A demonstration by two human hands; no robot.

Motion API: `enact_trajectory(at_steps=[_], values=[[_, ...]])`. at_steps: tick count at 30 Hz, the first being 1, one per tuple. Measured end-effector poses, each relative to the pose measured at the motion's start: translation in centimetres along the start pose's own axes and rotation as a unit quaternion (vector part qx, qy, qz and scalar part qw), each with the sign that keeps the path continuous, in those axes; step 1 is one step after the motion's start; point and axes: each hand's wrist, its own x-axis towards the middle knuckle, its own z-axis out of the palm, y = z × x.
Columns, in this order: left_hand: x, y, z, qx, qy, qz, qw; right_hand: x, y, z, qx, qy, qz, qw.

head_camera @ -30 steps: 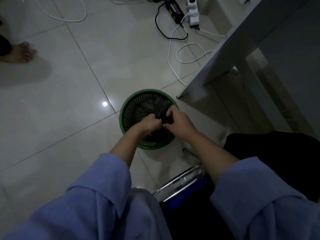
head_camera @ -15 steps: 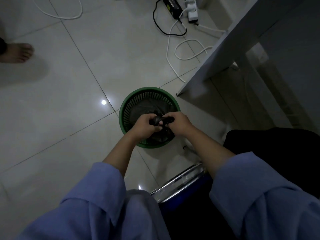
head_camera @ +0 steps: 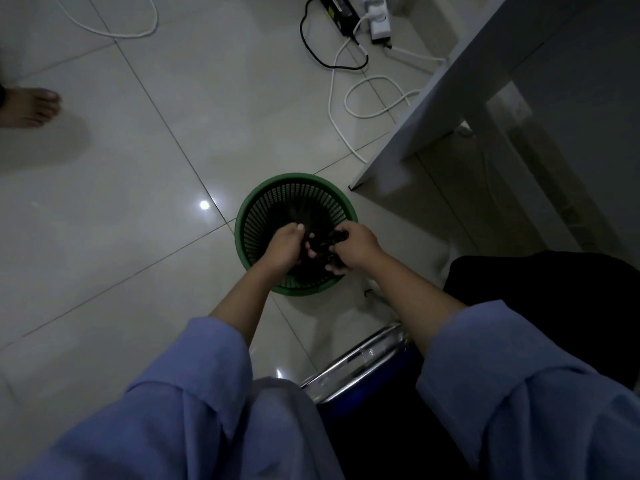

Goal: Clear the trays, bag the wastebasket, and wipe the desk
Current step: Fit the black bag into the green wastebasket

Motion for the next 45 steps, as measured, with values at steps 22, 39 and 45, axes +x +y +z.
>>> enact_trajectory(at_steps=[22, 39, 45], values=[[-0.4, -1.3, -1.7, 0.417, -0.066, 0.226, 0.878, 0.9, 0.1, 1.3, -0.305, 0.053, -0.289, 0.906], [-0.9, -0.6, -3.3, 0.541, -0.12, 0.364, 0.749, 0.8, -0.4, 0.8, -0.042, 0.095, -0.135, 0.985], [-1.2, -0.3, -2.9, 0.506, -0.113, 0.348, 0.781, 1.4, -0.5, 1.1, 0.127, 0.123, -0.067, 0.982]])
